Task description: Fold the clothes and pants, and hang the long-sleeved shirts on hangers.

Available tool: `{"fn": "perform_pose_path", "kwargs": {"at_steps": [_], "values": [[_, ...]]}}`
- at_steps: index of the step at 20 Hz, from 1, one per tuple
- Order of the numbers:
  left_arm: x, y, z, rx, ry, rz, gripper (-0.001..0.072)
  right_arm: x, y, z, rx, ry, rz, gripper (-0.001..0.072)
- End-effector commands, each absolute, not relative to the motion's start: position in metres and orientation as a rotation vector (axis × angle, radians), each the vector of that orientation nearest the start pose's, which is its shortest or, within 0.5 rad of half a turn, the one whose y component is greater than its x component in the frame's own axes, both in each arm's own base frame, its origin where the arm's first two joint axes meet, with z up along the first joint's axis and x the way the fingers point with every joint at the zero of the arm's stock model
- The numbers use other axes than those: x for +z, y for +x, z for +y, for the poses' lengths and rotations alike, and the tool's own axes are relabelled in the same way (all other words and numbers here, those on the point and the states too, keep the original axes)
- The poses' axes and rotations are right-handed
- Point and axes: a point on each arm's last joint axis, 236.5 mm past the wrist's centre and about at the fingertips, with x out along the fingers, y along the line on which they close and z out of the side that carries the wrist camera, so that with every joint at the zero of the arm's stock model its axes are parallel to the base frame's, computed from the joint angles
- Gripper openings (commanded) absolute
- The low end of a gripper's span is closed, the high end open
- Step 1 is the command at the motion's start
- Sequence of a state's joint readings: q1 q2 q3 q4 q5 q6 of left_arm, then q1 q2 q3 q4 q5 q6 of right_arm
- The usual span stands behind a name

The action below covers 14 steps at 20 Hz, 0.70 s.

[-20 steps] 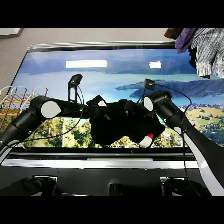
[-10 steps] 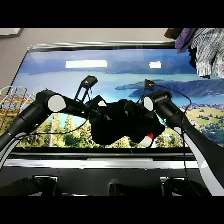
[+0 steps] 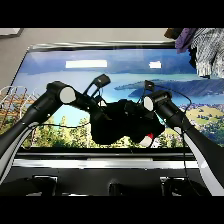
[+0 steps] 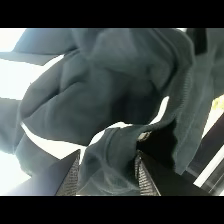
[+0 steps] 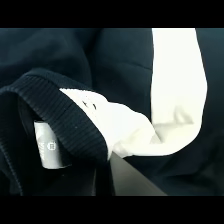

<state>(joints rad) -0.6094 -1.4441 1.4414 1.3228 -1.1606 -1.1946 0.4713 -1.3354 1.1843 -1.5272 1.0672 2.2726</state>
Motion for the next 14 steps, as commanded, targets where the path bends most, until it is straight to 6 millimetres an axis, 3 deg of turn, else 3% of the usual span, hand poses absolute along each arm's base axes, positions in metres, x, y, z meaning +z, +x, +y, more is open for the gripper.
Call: {"fn": "perform_pose_path", "kwargs": {"at_steps": [1, 9, 10, 12, 14], "values": [[0.038, 0.327, -0.316, -1.020, 0.574, 1.065, 0.0405, 0.001, 0.358, 0.193, -0.013, 0.356, 1.293, 0.0045], [0.024, 0.337, -0.333, -1.031, 0.590, 1.020, 0.0396, 0.000, 0.356, 0.192, -0.021, 0.353, 1.305, 0.0045], [0.019, 0.336, -0.333, -1.032, 0.591, 1.034, 0.0366, 0.000, 0.355, 0.192, -0.021, 0.352, 1.306, 0.0045], [0.012, 0.335, -0.335, -1.039, 0.578, 1.053, 0.0057, 0.000, 0.356, 0.191, -0.023, 0.349, 1.305, 0.0045], [0.013, 0.340, -0.332, -0.994, 0.522, 1.078, 0.0037, 0.006, 0.356, 0.187, -0.025, 0.340, 1.289, 0.0045]]}}
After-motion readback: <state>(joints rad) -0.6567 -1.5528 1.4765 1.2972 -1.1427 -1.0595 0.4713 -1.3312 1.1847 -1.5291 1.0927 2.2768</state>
